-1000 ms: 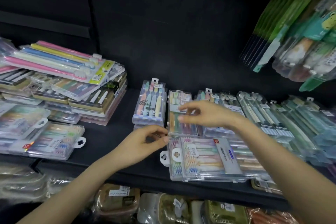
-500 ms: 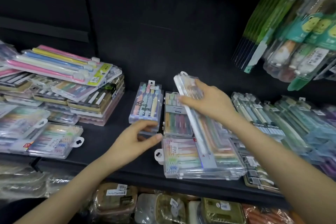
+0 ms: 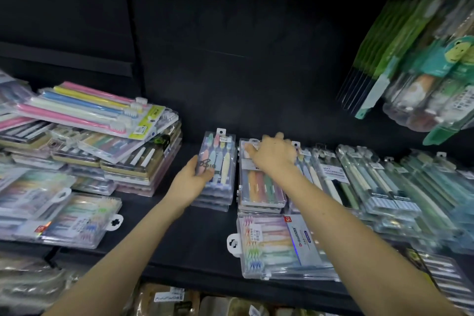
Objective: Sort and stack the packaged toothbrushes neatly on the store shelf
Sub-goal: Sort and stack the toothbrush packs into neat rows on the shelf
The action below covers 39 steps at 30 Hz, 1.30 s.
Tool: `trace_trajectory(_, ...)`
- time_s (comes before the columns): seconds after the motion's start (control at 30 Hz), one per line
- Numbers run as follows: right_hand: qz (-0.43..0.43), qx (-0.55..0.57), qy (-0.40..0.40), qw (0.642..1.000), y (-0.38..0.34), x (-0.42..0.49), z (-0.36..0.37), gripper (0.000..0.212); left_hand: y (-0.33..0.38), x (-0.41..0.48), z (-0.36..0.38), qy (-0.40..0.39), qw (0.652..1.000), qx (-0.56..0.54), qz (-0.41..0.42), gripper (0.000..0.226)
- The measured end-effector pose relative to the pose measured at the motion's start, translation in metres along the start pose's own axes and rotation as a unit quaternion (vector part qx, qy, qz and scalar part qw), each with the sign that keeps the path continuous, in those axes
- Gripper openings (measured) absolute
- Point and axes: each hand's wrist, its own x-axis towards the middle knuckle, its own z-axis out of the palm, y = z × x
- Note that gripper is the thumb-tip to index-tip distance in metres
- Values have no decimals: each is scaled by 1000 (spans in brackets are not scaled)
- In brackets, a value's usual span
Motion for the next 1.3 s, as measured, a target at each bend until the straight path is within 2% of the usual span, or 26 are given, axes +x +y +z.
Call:
trace_trajectory(0.07,-93,76,3,993,23,-32,-13,65,-5,6,2,-10,1000,-5,-1,59)
trace_trajectory(0.17,-241,164,-192,937,61,-99,-31,88,-11,9,3,-14,1000,-23,-7,60)
trace_trajectory(0.23,-297,106,-263,912,81,-128,-30,94,-12,10,2,-10,1000,-25,-8,57)
trace_trajectory(0.3,-320,29,-255,912,91,-139,-19,95,-13,9,1,-7,1000,-24,-13,59)
trace_trajectory(0.37,-325,4,-225,919,91,-140,-13,90,-14,8,0,-2,1000,-18,-18,62)
trace_trajectory(0.57,-299,84,-176,934,94,-139,-19,82,-20,0,-5,-5,999,-22,-23,61)
trace_trajectory(0.67,-210,194,-83,955,81,-133,-37,84,-20,-2,-5,-6,999,-47,-24,58)
trace_trajectory(0.73,-122,221,-31,967,67,-114,-43,86,-20,-1,-4,-13,998,-48,-25,58)
trace_trajectory(0.87,14,156,-15,988,28,-56,-34,80,-21,-2,-5,-19,998,-53,-23,59)
trace_trajectory(1.03,104,52,-33,993,-5,-2,-11,80,-23,-1,-5,-22,998,-55,-16,58)
trace_trajectory(1.17,111,-3,-59,992,-18,8,3,83,-23,1,-5,-21,998,-54,-15,55)
trace_trajectory(1.3,66,9,-36,997,-4,1,5,77,-24,2,-6,-24,998,-47,-16,56)
